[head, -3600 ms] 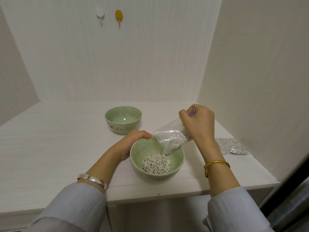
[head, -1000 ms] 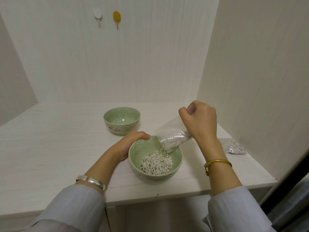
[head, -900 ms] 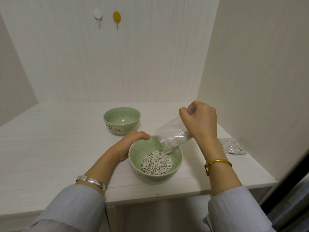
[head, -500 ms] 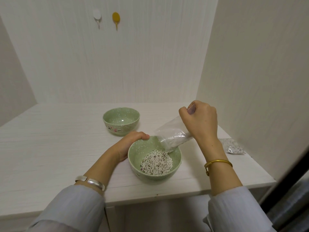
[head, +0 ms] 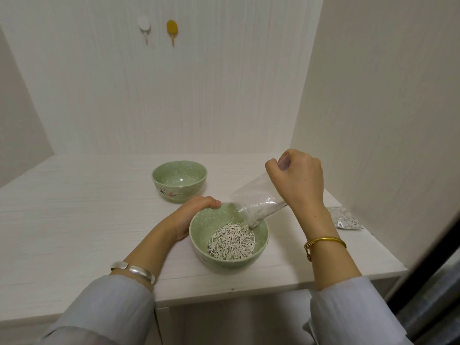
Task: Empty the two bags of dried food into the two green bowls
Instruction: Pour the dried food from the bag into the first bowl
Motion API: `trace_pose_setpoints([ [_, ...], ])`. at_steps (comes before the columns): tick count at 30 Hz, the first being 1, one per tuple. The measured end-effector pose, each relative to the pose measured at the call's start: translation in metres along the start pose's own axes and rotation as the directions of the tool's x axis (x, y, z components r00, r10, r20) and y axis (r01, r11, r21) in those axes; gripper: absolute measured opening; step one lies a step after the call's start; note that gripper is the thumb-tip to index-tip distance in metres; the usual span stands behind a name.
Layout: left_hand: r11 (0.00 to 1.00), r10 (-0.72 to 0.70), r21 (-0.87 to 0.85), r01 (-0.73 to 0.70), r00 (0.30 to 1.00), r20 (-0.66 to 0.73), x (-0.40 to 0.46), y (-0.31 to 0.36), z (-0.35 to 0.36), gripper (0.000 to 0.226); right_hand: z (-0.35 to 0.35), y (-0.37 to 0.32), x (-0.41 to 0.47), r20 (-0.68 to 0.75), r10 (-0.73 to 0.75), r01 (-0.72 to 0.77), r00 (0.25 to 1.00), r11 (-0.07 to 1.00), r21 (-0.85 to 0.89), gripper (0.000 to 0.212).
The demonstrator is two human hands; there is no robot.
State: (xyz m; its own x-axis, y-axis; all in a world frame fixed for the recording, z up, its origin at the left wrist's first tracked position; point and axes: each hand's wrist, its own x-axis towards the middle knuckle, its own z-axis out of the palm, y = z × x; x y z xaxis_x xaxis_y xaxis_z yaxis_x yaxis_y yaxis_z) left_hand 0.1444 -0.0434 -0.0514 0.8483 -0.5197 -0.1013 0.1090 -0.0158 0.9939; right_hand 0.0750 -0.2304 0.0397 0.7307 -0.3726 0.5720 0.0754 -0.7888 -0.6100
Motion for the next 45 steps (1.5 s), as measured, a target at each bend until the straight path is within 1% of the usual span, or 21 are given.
trace_pose_setpoints([
  [13, 1.000, 0.001, 0.003, -0.001, 1.000, 0.007, -0.001, 0.001, 0.001, 0.016, -0.006, -0.008, 0.000, 0.032, -0.023, 0.024, 0.999, 0.998, -0.056, 0.017],
  [17, 1.000, 0.004, 0.011, -0.005, 1.000, 0.023, -0.001, 0.000, 0.000, 0.020, -0.007, -0.011, 0.001, 0.045, -0.045, 0.049, 0.998, 0.995, -0.088, 0.017],
  [21, 1.000, 0.011, 0.016, -0.011, 1.000, 0.002, -0.001, 0.001, 0.000, 0.015, -0.007, -0.013, 0.002, 0.054, -0.063, 0.069, 0.997, 0.991, -0.114, 0.017],
  [26, 1.000, 0.011, 0.028, -0.011, 1.000, 0.004, -0.002, 0.003, 0.001, 0.020, -0.007, -0.019, 0.001, 0.084, -0.098, 0.110, 0.992, 0.983, -0.148, 0.018],
  [30, 0.999, 0.041, 0.015, -0.041, 0.999, 0.004, -0.004, 0.006, 0.005, 0.024, -0.005, -0.031, -0.003, 0.128, -0.157, 0.177, 0.979, 0.971, -0.164, 0.018],
  [32, 0.998, 0.056, 0.022, -0.056, 0.998, 0.004, -0.006, 0.008, 0.007, 0.021, -0.003, -0.037, -0.005, 0.171, -0.200, 0.226, 0.965, 0.962, -0.153, 0.018],
  [34, 0.998, 0.055, 0.011, -0.055, 0.998, 0.016, -0.005, 0.007, 0.006, 0.019, -0.001, -0.042, -0.006, 0.237, -0.259, 0.304, 0.936, 0.936, -0.177, 0.021],
  [36, 0.999, 0.053, -0.012, -0.052, 0.998, 0.027, -0.004, 0.005, 0.004, 0.020, 0.002, -0.046, -0.007, 0.324, -0.319, 0.401, 0.891, 0.886, -0.231, 0.025],
  [38, 0.998, 0.063, -0.012, -0.062, 0.997, 0.037, -0.005, 0.005, 0.004, 0.021, 0.003, -0.049, -0.009, 0.375, -0.351, 0.456, 0.858, 0.857, -0.239, 0.026],
  [40, 0.998, 0.067, -0.008, -0.066, 0.997, 0.043, -0.006, 0.006, 0.005, 0.022, 0.004, -0.051, -0.011, 0.378, -0.373, 0.480, 0.848, 0.842, -0.247, 0.026],
  [45, 0.996, 0.082, 0.033, -0.083, 0.996, 0.048, -0.013, 0.012, 0.011, 0.024, 0.007, -0.054, -0.012, 0.372, -0.383, 0.488, 0.846, 0.836, -0.250, 0.027],
])
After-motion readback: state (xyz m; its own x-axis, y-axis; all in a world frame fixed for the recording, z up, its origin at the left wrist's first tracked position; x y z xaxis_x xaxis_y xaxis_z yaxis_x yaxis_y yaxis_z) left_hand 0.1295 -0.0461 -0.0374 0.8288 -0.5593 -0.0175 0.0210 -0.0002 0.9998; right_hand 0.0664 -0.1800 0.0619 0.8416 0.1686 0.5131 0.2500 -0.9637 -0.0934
